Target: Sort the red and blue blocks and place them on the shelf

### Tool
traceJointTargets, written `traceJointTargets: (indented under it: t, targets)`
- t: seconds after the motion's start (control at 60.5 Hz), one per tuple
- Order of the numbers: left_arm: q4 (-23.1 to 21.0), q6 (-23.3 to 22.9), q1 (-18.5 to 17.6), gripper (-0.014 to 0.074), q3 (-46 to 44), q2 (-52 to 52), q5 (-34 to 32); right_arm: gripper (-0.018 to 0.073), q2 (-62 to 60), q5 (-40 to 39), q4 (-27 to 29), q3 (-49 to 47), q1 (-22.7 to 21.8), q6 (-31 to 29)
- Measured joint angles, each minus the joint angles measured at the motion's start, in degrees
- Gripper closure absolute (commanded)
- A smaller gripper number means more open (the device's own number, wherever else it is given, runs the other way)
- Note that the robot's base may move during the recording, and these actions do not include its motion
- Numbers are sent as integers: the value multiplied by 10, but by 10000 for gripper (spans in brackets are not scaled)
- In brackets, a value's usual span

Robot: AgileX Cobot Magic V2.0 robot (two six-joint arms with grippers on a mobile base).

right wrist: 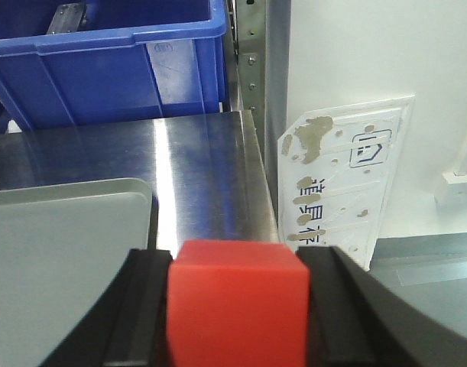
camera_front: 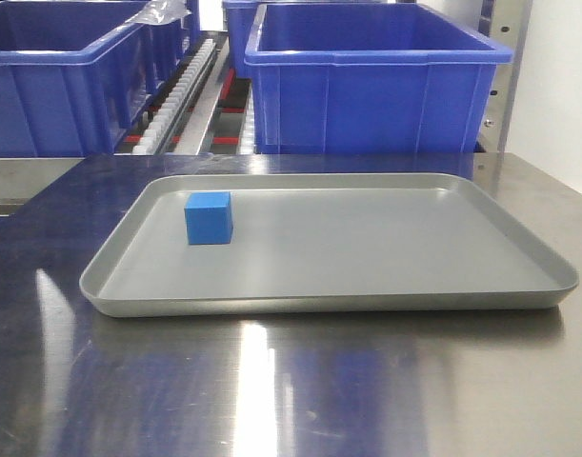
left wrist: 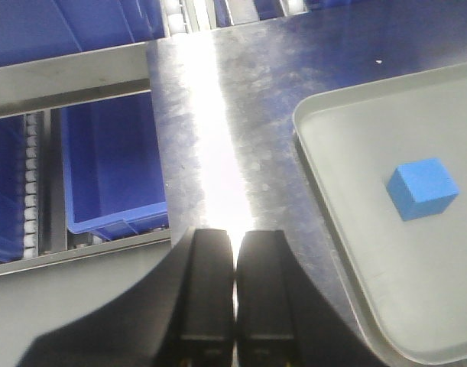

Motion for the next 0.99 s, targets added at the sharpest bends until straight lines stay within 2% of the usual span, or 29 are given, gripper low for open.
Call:
traceJointTargets:
  t: [0.066,0.215,0.413,0.529,0.628,0.728,0.81,0.926,0.992]
  targets:
    - [1,-9,0,454,0,1,0,498,0,0,0,0,0,0]
    - [1,-62,0,458,0,20,7,498,0,0,0,0,0,0]
    - [1,-91,0,458,0,55,12,498,0,0,0,0,0,0]
    - [0,-101,1,458,0,59,-7,498,0,0,0,0,0,0]
    - [-25,-106,32,458,-1,59,-27,498,0,0,0,0,0,0]
    - [-56,-106,94,458,-1,59,-30,498,0,0,0,0,0,0]
    - [-63,-91,129,458,-1,59,-29,498,0,0,0,0,0,0]
    - [-67,-72,135,458,-1,59,-29,498,0,0,0,0,0,0]
    - [-68,-69,126,458,-1,60,-32,498,0,0,0,0,0,0]
